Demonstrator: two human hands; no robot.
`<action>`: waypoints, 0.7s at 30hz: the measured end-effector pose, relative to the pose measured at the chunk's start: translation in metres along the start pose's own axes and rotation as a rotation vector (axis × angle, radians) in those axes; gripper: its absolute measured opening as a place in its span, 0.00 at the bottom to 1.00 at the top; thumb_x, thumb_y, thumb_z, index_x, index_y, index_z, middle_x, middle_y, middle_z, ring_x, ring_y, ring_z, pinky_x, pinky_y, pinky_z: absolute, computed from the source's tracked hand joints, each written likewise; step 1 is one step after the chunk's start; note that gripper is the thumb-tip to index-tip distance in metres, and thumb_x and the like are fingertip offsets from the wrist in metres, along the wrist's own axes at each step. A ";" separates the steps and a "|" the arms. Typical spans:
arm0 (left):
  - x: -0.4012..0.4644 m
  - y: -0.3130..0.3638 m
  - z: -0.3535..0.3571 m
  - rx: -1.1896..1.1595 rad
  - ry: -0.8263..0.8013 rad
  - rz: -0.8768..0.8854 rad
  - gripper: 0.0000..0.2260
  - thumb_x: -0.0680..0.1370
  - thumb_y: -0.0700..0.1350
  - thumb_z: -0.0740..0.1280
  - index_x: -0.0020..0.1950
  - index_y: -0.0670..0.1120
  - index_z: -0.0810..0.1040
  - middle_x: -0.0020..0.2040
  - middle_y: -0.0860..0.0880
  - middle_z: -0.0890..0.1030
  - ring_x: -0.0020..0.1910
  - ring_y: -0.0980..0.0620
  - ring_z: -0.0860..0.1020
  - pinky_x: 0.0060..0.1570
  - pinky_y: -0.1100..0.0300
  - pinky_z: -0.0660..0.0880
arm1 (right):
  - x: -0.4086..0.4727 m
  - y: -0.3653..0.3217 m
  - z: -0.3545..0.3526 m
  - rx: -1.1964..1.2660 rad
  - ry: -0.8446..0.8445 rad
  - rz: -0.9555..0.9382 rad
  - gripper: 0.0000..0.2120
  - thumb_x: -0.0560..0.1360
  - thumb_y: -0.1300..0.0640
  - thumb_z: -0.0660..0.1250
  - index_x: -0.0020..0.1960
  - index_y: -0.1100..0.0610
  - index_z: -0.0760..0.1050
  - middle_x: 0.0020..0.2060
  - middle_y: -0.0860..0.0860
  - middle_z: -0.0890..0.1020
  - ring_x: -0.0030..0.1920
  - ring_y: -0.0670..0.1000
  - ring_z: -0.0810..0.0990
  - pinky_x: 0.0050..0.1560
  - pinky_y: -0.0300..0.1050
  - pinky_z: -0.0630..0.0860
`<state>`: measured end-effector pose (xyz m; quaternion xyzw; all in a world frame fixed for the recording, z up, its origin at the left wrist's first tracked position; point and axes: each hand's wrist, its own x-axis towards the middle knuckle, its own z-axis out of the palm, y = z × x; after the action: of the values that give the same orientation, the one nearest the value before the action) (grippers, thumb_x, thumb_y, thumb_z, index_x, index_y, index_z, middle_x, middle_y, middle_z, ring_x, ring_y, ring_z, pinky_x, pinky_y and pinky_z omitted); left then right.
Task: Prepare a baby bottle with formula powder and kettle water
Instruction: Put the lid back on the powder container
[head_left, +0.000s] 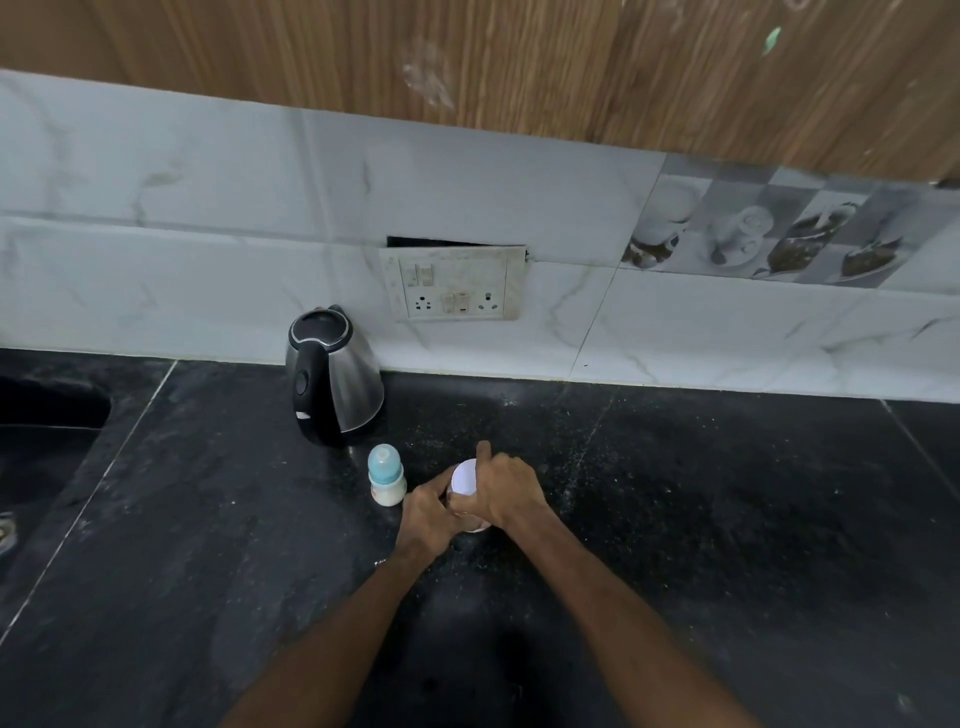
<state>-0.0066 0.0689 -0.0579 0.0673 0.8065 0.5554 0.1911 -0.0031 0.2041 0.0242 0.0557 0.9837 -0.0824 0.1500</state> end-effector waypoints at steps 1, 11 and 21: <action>0.000 0.000 0.000 0.003 -0.007 0.000 0.39 0.63 0.39 0.85 0.72 0.51 0.77 0.53 0.56 0.87 0.52 0.60 0.85 0.57 0.60 0.82 | 0.000 0.003 0.000 0.017 -0.021 -0.001 0.42 0.73 0.35 0.70 0.75 0.60 0.62 0.62 0.61 0.80 0.61 0.63 0.80 0.56 0.54 0.77; -0.007 0.008 -0.001 0.082 -0.016 -0.040 0.43 0.65 0.42 0.84 0.77 0.48 0.69 0.69 0.51 0.79 0.69 0.49 0.77 0.69 0.53 0.74 | 0.005 0.031 -0.010 0.146 -0.259 -0.250 0.47 0.73 0.51 0.77 0.84 0.49 0.55 0.77 0.54 0.64 0.73 0.61 0.64 0.71 0.59 0.69; -0.026 -0.023 0.001 0.184 0.108 -0.081 0.33 0.70 0.37 0.76 0.74 0.42 0.70 0.65 0.47 0.80 0.65 0.49 0.79 0.67 0.50 0.77 | 0.015 0.033 -0.017 0.109 -0.163 -0.286 0.39 0.67 0.50 0.81 0.74 0.51 0.70 0.64 0.55 0.74 0.63 0.58 0.72 0.60 0.52 0.75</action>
<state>0.0200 0.0527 -0.0733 0.0219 0.8652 0.4739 0.1625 -0.0176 0.2411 0.0313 -0.0835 0.9603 -0.1603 0.2126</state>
